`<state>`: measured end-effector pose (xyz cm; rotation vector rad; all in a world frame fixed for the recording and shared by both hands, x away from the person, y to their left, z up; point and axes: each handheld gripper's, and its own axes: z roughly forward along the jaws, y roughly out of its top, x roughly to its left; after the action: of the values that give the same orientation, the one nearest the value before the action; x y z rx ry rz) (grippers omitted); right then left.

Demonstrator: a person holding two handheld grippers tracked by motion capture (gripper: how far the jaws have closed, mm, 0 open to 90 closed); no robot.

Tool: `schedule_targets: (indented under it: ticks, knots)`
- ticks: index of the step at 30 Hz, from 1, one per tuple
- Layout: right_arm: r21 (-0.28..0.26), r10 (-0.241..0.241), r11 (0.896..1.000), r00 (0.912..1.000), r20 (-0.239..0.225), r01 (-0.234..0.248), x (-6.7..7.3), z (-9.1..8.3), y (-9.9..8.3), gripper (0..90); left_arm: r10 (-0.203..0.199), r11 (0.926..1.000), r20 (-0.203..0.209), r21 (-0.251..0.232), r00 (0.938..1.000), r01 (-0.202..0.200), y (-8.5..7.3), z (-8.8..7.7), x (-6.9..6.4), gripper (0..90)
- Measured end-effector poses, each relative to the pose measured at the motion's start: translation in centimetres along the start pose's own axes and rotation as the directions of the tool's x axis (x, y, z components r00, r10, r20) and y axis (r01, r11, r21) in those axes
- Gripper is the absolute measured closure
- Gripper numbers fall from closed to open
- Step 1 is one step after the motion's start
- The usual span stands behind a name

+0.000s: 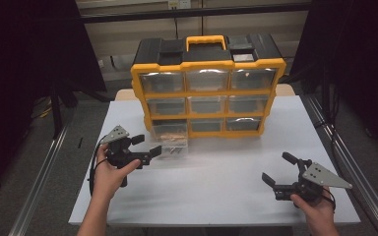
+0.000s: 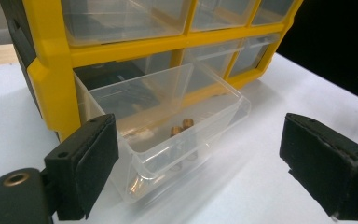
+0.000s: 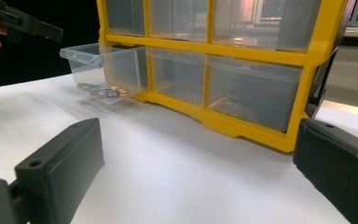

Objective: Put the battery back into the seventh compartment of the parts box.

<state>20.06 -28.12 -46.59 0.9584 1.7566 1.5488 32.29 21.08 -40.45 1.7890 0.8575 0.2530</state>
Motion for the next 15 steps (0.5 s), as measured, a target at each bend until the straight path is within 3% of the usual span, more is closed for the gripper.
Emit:
schedule_targets:
  ticks: [1,2,3,7,8,10,14,15]
  knots:
    - [0.001,0.002,1.000,1.0000,0.000,-0.002,0.0,0.0,0.0,1.5,-0.003,1.0000,0.002,-0.009,1.0000,0.003,-0.2,-0.1,0.1,11.4]
    - [0.002,0.001,1.000,1.0000,0.000,-0.001,0.0,0.0,0.0,1.5,-0.004,0.9999,-0.034,-0.014,0.9994,0.004,-0.4,-0.1,0.0,11.3]
    - [0.000,0.001,1.000,1.0000,-0.002,-0.001,0.0,0.0,0.0,1.5,-0.002,0.9999,0.001,-0.015,1.0000,0.002,-0.5,-0.2,0.2,11.1]
    - [0.000,0.001,1.000,1.0000,-0.003,-0.001,0.0,0.0,0.0,1.5,0.009,0.9994,-0.030,-0.033,0.9995,-0.010,-1.3,-0.5,0.3,10.6]
    - [0.002,0.000,1.000,1.0000,-0.001,0.000,0.0,0.0,0.0,1.5,0.010,0.9995,-0.019,-0.031,0.9998,-0.011,-1.5,-0.6,0.4,10.1]
    - [0.002,0.002,1.000,1.0000,-0.001,-0.002,0.0,0.0,0.0,1.5,0.010,0.9992,-0.047,-0.039,0.9989,-0.012,-1.9,-0.6,0.5,10.1]
    - [0.001,0.002,1.000,1.0000,0.000,-0.002,0.0,0.0,0.0,1.5,0.024,0.9991,-0.028,-0.033,0.9993,-0.025,-2.5,-0.9,0.7,9.7]
    - [0.001,0.002,1.000,1.0000,0.000,-0.002,0.0,0.0,0.0,1.5,0.023,0.9989,-0.045,-0.040,0.9987,-0.025,-2.7,-0.9,0.7,9.5]
